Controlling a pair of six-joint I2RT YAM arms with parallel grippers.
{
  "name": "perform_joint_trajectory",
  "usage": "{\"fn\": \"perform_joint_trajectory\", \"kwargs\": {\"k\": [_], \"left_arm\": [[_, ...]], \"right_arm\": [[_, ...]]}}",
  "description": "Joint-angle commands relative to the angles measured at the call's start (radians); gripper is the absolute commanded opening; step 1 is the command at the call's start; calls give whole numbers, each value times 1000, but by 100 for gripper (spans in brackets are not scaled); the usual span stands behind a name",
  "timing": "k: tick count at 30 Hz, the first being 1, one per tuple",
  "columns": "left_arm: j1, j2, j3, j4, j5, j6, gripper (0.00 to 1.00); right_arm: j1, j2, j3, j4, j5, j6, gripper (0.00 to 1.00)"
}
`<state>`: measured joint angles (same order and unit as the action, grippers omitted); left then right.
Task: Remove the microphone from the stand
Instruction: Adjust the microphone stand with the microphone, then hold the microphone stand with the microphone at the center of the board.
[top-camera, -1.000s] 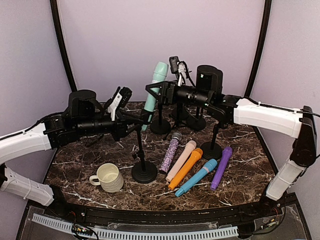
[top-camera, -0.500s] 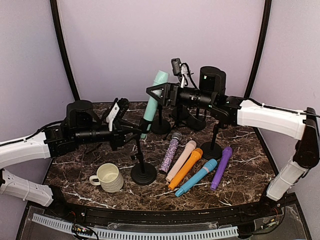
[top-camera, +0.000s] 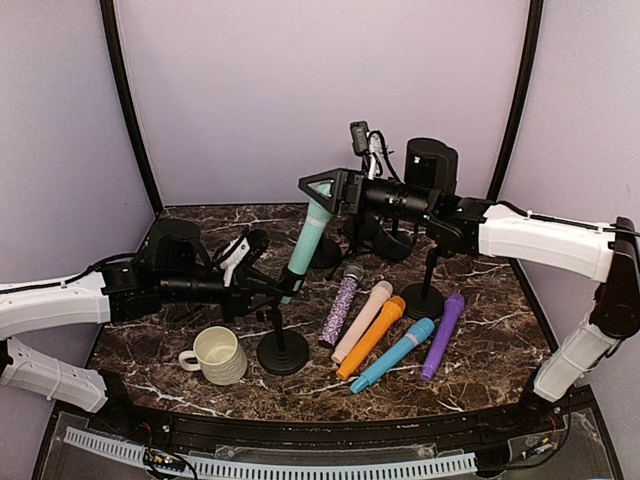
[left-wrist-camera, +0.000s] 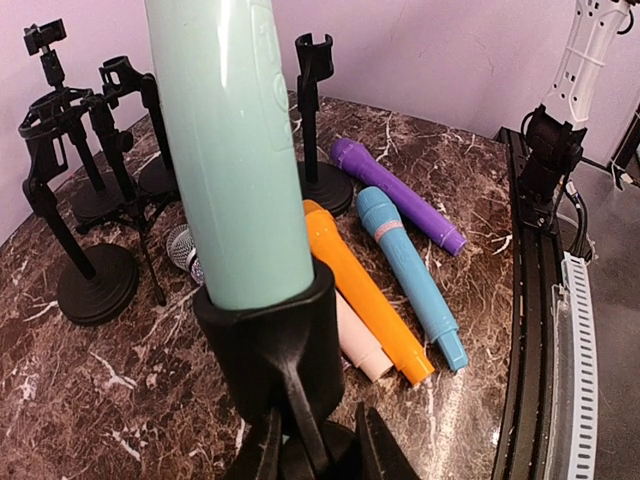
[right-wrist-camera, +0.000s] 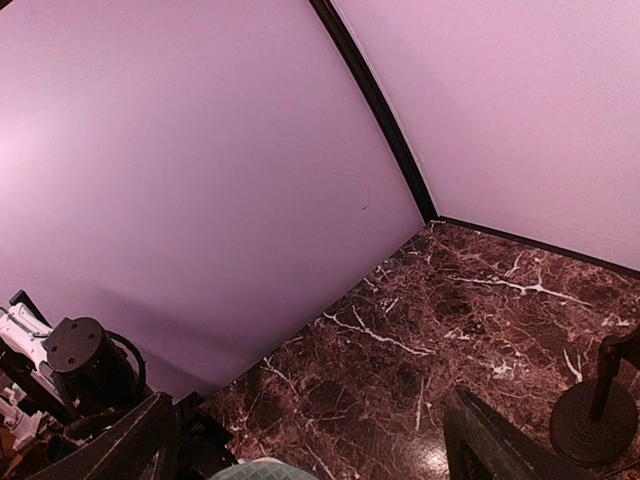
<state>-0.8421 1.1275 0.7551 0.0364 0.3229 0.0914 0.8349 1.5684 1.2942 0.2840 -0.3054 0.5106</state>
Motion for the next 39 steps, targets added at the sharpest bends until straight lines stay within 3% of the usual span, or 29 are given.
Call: {"fn": "perform_joint_trajectory", "kwargs": {"k": [1,18,24,27,31,33,39], "left_arm": [[6,11,-52,-57,64,13,0],[8,79,-78,-98,94,100,0],[9,90,-79,-99,83,109,0],[8,89,-83,-100,75,115,0],[9,92,-89,-102,72,123,0],[8,95,-89,-105,68,129,0],[7,104,-87,-118,54,146,0]], "right_arm": [[-6,-28,-25,25,-50,6,93],[-6,-85,-217,68,-111,55,93],[-3,-52,-219,139,-138,106,87],[3,-39,-219,158,-142,118,75],[6,-57,-224,174,-121,118,42],[6,-76,-218,169,-99,106,30],[-16,-101,-178,166,-107,73,8]]}}
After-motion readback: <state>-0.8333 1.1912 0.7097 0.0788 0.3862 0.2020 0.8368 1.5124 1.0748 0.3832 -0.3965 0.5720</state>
